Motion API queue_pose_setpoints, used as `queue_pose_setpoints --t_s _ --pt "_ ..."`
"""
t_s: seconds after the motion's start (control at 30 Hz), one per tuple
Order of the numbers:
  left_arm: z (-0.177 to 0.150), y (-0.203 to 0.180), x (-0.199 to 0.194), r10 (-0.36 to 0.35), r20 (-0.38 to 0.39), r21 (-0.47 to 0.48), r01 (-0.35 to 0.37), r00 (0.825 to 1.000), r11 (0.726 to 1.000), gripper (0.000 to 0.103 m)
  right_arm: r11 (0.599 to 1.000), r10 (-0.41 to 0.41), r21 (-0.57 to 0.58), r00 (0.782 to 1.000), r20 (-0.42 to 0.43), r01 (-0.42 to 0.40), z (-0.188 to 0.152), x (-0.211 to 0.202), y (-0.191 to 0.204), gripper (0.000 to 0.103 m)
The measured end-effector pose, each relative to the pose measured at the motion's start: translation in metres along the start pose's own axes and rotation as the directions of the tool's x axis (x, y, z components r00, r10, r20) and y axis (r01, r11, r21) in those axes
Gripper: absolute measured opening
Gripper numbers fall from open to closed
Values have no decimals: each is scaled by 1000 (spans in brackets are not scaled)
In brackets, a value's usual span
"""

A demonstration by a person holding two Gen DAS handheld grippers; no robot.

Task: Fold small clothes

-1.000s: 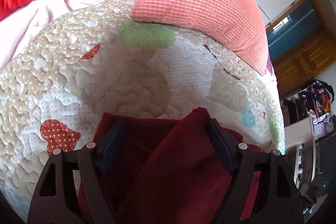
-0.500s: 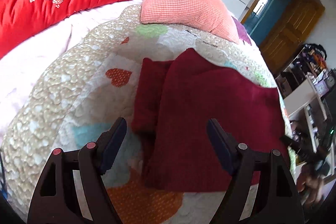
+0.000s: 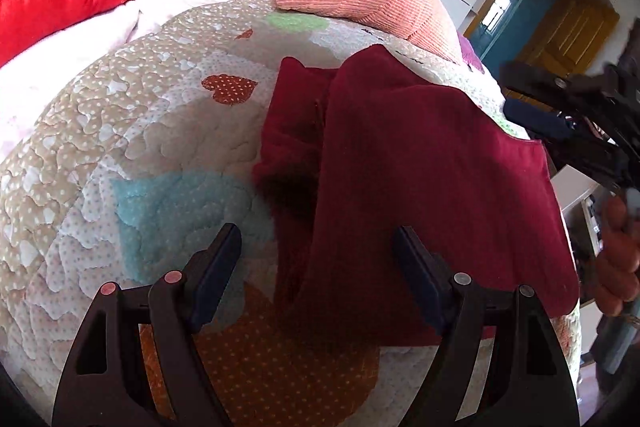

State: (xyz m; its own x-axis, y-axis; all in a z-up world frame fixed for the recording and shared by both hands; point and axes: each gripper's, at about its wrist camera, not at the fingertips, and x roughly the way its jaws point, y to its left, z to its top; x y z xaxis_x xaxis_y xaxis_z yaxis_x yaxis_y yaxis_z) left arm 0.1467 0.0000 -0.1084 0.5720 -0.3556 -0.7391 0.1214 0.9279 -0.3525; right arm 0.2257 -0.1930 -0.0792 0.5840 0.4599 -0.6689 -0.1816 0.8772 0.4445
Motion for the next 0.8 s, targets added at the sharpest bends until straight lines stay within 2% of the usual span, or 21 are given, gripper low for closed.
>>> queue_pose_setpoints --t_s 0.17,0.23,0.3,0.37,0.4,0.43,0.57,0.7,0.8 --pt "6 16 -2 -64 3 -79 64 998 995 79 1000 -19 12 994 -110 20 24 77 17 43" --pt "6 17 -2 -64 2 -79 64 998 995 79 998 -46 22 987 -155 50 29 99 16 43" --pt "6 16 -3 -64 -1 -71 63 998 995 79 995 -97 -19 974 -203 96 30 118 17 43" --pt "7 17 -3 -73 -4 -76 72 997 995 79 985 -162 -93 965 -207 145 27 127 22 35" --pt "7 18 -4 -78 -5 -80 77 997 994 79 979 -186 -123 963 -196 164 27 128 24 17" --pt "6 19 -5 -83 -5 -86 82 997 993 79 976 -196 -134 963 -185 173 27 126 24 6" --pt "6 23 -9 -95 -3 -113 94 996 989 79 984 -145 -122 981 -132 129 31 116 29 5" --pt "4 23 -11 -89 -2 -111 89 996 990 79 990 -103 -112 977 -187 83 25 141 28 5" --pt "3 23 -11 -88 -3 -107 88 996 990 79 989 -88 -128 984 -152 68 16 124 31 7"
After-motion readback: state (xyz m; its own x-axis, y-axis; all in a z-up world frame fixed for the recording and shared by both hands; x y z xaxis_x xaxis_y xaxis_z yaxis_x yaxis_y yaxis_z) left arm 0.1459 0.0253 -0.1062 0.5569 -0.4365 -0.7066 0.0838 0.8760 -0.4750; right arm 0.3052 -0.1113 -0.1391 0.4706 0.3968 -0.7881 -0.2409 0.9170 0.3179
